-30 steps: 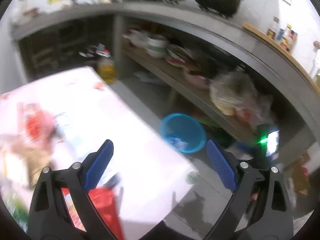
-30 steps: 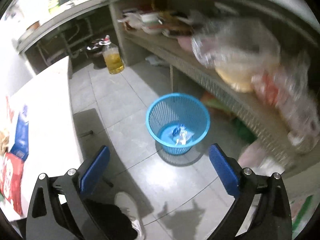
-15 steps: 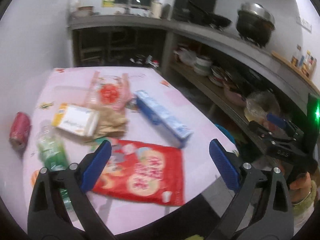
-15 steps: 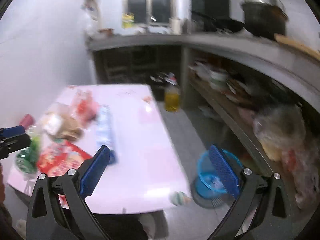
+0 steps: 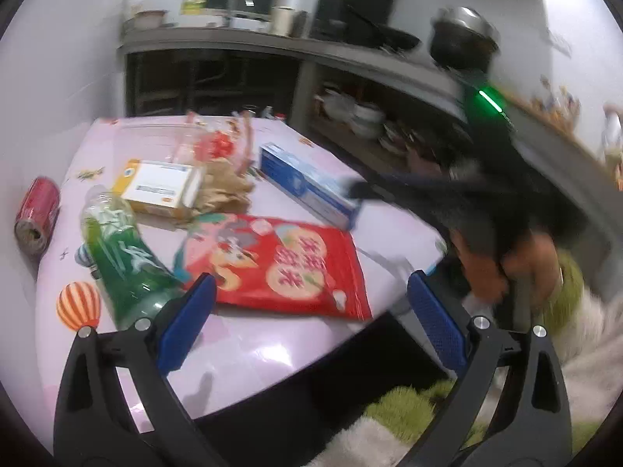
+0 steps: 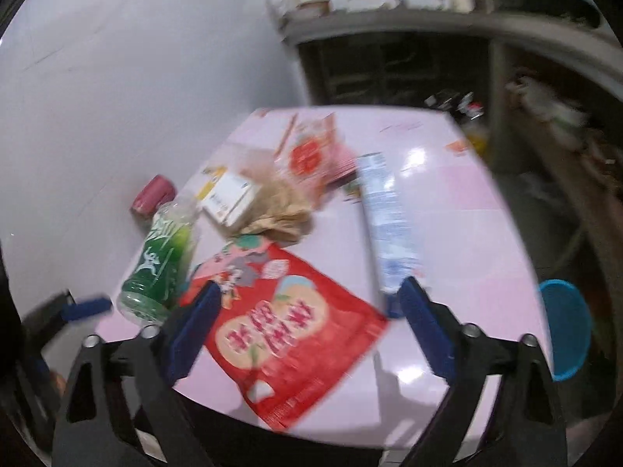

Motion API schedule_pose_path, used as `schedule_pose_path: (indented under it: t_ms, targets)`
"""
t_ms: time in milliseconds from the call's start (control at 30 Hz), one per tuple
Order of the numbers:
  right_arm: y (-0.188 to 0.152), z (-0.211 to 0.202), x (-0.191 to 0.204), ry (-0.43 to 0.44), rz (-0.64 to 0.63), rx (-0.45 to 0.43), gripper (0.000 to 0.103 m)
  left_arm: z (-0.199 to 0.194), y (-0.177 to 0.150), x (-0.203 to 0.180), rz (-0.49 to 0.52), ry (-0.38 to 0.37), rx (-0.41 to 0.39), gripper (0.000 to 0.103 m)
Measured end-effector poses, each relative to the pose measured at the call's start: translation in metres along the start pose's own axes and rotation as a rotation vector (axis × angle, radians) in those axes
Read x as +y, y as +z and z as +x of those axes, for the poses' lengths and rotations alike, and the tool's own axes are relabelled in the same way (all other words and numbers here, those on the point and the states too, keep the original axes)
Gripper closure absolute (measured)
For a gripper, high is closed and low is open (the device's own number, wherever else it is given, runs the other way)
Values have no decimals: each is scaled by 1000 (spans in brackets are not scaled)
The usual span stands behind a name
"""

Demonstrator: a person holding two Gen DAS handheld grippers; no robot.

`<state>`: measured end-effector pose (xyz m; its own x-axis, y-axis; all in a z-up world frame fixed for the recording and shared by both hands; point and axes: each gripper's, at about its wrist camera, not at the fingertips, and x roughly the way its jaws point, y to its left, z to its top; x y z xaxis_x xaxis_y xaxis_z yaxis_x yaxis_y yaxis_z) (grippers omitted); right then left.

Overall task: Collect trash
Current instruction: 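Return the right tool to the table, then grasp the red snack bag with the left tool while the right tool approaches it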

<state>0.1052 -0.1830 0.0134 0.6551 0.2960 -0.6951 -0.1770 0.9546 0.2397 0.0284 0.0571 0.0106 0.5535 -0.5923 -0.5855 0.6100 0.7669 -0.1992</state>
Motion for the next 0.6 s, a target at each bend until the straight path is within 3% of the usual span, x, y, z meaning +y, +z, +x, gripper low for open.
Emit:
schedule_pose_path:
  t_ms: [100,233,400,600]
  targets:
    - [12,31,6,27,6,82,29,9,-15,-15,50,3,15,9]
    - [24,75,19,-11,-17,192,30,19,-29,-25,98,44,18,9]
    - [25,104,25,-14,-23,287,30,29,-38,-24,101,40,47,38]
    - [17,116,22,-2,-17,357,30,38,-45,-4,-13,-21,102,55]
